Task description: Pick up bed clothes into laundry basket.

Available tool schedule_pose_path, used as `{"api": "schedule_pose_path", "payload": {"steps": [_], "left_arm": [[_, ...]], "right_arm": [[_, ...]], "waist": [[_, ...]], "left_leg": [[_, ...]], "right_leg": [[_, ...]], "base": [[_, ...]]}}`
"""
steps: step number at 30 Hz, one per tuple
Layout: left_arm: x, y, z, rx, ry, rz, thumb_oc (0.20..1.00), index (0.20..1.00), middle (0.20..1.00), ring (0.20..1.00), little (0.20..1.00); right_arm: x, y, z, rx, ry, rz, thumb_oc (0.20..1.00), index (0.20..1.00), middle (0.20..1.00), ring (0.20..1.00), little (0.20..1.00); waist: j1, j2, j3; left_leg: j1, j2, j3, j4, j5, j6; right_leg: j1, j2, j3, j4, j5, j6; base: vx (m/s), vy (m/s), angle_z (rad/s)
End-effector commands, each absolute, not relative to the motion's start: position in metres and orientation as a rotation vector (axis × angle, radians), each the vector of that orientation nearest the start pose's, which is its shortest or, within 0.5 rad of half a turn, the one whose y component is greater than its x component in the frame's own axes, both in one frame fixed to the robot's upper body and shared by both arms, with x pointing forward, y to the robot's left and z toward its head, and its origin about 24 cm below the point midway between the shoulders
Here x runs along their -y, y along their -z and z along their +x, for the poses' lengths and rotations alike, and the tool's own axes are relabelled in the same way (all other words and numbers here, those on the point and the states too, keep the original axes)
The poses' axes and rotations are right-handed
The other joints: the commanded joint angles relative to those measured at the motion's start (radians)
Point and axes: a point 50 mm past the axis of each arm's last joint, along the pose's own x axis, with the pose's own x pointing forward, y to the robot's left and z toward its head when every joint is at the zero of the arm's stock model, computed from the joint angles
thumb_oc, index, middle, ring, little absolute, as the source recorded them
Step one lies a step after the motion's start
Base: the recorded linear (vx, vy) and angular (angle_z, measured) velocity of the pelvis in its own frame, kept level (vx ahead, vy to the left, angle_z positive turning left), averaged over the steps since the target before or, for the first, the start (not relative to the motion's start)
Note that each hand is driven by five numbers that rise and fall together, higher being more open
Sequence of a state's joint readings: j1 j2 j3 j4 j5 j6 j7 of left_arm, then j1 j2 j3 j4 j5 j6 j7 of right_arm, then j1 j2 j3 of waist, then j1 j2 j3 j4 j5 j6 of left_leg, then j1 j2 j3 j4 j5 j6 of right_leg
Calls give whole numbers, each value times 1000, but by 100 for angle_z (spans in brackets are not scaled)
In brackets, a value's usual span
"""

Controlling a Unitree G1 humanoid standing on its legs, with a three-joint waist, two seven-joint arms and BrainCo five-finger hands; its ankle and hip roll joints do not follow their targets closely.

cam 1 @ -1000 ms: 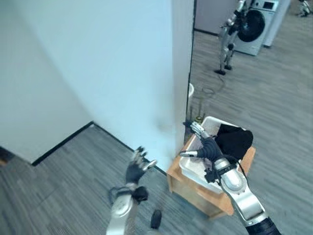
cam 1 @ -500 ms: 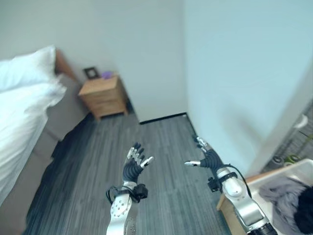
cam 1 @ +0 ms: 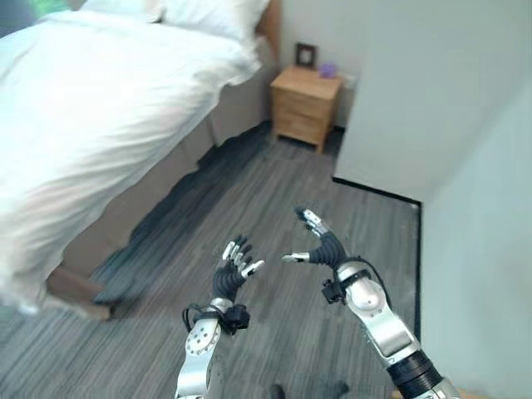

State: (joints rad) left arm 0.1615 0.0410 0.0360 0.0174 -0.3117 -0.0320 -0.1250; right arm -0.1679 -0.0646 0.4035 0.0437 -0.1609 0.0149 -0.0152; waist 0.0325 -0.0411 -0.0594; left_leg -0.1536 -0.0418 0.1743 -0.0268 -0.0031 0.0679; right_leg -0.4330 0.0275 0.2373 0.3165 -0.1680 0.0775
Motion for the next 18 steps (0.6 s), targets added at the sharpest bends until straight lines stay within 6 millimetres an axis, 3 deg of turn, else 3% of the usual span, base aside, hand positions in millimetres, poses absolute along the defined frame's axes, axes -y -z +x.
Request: {"api": "schedule_pose_path", "payload": {"steps": [1,2,3,4,5,6,7,8,10,11,12,13,14,16,17,18], "left_arm": [[-165,-41,232,59,85,-273,1000,1000,1000,1000,1000],[-165,-44,232,73,80,-266,1000,1000,1000,1000,1000],[-165,-44,232,73,80,-266,1000,1000,1000,1000,1000],[-167,-42,226,62,48,-274,1000,1000,1000,1000,1000],[-166,-43,223,69,46,-283,1000,1000,1000,1000,1000],[-164,-48,226,91,57,-275,1000,1000,1000,1000,1000],[-164,-50,227,103,57,-273,1000,1000,1000,1000,1000],[-165,-48,226,98,51,-273,1000,1000,1000,1000,1000],[-166,-44,222,98,22,-294,1000,1000,1000,1000,1000],[-172,-45,221,113,6,-279,1000,1000,1000,1000,1000],[-172,-44,221,113,6,-279,1000,1000,1000,1000,1000],[-176,-45,221,116,-1,-263,1000,1000,1000,1000,1000],[-193,-36,213,90,-64,-230,1000,1000,1000,1000,1000],[-203,-32,208,85,-117,-225,1000,1000,1000,1000,1000],[-206,-31,206,81,-137,-226,1000,1000,1000,1000,1000],[-212,-30,204,75,-166,-214,1000,1000,1000,1000,1000]], "right_arm": [[56,-81,272,239,-406,-326,1000,1000,1000,1000,1000],[50,-73,272,221,-439,-352,1000,1000,1000,1000,1000],[50,-73,272,221,-439,-353,1000,1000,1000,1000,1000],[42,-69,271,203,-473,-355,1000,1000,1000,1000,1000],[44,-67,272,198,-479,-372,1000,1000,1000,1000,1000],[50,-66,277,198,-473,-421,1000,1000,1000,1000,1000],[54,-67,278,206,-468,-450,1000,1000,1000,1000,1000],[55,-68,279,205,-455,-443,1000,1000,1000,1000,1000],[53,-69,276,200,-455,-415,1000,1000,1000,1000,1000],[57,-65,275,187,-453,-420,1000,1000,1000,1000,1000],[57,-65,275,187,-453,-420,1000,1000,1000,1000,1000],[59,-64,275,185,-455,-431,1000,1000,1000,1000,1000],[65,-61,275,178,-451,-453,1000,1000,1000,1000,1000],[66,-61,277,174,-443,-465,1000,1000,1000,1000,1000],[66,-61,277,169,-440,-461,1000,1000,1000,1000,1000],[67,-60,276,157,-433,-441,1000,1000,1000,1000,1000]], "waist": [[-15,-6,-33],[-3,-1,-41],[-10,1,-40],[-11,15,-46],[-7,30,-42],[-44,30,-25],[-67,17,-20],[-72,14,-15],[-56,10,3],[-60,16,3],[-61,16,2],[-66,23,-3],[-64,43,-6],[-51,52,6],[-42,55,9],[-34,48,13]], "left_leg": [[-2,91,-64,-60,52,-88],[10,83,-83,-60,46,-97],[11,82,-90,-60,46,-97],[35,83,-96,-60,35,-103],[62,93,-56,-60,20,-127],[67,155,197,44,9,-160],[71,216,352,135,-32,-186],[68,231,390,213,-60,-181],[-6,196,334,372,-118,-156],[-58,217,387,398,-92,-147],[-58,216,387,398,-91,-147],[-52,249,446,364,-72,-146],[-27,249,524,153,11,-128],[2,244,500,-35,91,-125],[-8,272,486,-56,108,-128],[-47,328,436,-60,128,-140]], "right_leg": [[159,-17,-20,-307,237,-39],[212,-47,-71,-384,261,-56],[222,-49,-78,-398,267,-57],[255,-72,-139,-404,262,-54],[284,-88,-201,-404,253,-57],[310,-150,-327,-404,240,-33],[325,-181,-388,-404,240,-25],[349,-181,-408,-404,221,-25],[399,-185,-402,-404,201,-29],[426,-191,-452,-404,174,-25],[426,-191,-453,-404,174,-25],[432,-193,-481,-404,164,-17],[477,-180,-492,-404,129,-3],[512,-183,-502,-404,111,7],[521,-184,-501,-404,105,8],[553,-196,-503,-404,88,11]], "base": [[238,-231,173],[223,-171,144],[288,-232,63],[268,-185,25],[261,-273,32],[113,-268,50],[59,-258,126],[137,-228,204],[207,-155,145],[143,-79,-10],[132,-11,0],[334,172,49],[424,228,66],[351,210,20],[343,224,-13],[352,215,-28]]}}
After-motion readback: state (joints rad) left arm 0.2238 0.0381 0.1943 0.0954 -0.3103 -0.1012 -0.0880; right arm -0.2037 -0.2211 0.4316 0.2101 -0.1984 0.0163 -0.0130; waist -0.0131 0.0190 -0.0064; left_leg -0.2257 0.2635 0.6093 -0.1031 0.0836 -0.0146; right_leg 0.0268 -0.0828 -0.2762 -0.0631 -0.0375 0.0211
